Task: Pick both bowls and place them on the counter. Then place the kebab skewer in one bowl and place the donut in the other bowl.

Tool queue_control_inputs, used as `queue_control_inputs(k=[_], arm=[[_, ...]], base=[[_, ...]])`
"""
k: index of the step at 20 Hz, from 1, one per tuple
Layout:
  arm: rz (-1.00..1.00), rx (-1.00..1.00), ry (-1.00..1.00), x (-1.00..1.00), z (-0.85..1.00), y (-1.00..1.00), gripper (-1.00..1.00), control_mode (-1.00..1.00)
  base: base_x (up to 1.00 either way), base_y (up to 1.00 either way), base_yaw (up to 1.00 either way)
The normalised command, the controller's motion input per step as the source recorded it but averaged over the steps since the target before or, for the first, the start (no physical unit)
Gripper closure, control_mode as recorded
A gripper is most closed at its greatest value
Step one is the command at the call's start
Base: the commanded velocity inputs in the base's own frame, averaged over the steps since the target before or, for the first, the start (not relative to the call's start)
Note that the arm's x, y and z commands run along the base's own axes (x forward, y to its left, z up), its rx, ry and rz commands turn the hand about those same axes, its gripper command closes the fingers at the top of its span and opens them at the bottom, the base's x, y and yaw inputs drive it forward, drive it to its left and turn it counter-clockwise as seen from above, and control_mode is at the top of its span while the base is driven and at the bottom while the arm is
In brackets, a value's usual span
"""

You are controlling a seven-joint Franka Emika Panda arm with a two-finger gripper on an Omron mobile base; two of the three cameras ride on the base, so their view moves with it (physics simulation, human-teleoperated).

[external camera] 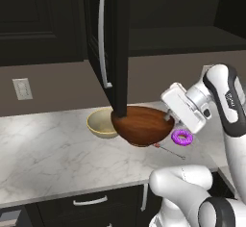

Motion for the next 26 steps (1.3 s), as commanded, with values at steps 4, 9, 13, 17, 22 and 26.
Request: queue_control_inputs(k=[4,9,13,17,22,26], arm=[[0.0,-0.03,0.07,0.21,-0.47,0.29,1.0,-1.0],[-0.01,-0.04,0.05,0.27,-0.48,0.25,1.0,-1.0],[0.0,-0.08,0.01,0.18,-0.53,0.23,1.0,-1.0],[-0.05,-0.17,-0.01,0.09,-0.58,0.23,1.0,-1.0],[-0.03,-0.06,-0.1,0.01,-0.39,0.21,1.0,-1.0],[-0.01,0.0,-0.14,0.07,-0.33,0.25,1.0,-1.0]], base=[[0.0,0.0,0.0],[0.0,0.0,0.0],[0.0,0.0,0.0],[0.0,0.0,0.0],[0.0,0.0,0.0],[0.0,0.0,0.0]])
